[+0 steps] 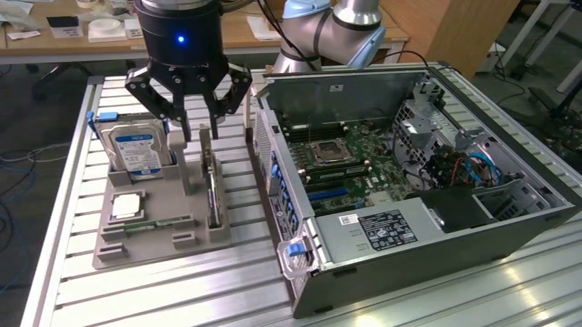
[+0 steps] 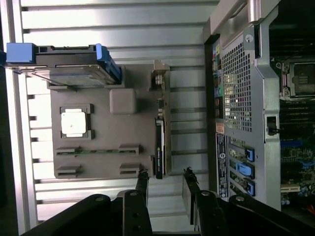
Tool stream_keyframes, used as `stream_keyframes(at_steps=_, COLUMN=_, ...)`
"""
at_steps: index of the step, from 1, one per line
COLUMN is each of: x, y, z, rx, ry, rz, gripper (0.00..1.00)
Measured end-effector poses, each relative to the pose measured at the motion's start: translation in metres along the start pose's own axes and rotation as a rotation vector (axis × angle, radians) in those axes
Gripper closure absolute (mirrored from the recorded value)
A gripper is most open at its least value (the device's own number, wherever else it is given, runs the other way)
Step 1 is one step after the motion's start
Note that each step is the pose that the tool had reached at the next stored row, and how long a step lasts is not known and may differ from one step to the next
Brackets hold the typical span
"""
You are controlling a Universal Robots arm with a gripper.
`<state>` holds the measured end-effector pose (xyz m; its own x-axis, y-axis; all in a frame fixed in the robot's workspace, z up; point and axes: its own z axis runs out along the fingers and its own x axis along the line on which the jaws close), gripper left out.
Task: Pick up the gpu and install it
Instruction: 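Pick up the gpu and move the gpu toward the slot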
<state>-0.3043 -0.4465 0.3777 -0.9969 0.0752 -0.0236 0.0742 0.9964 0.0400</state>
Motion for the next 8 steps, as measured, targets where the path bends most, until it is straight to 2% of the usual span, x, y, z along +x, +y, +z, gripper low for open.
stream_keyframes(at_steps=8, x=0.0002, y=-0.0004, z=0.0087, rx=0.0001, ry=0.0001, rz=0.000, gripper=0.58)
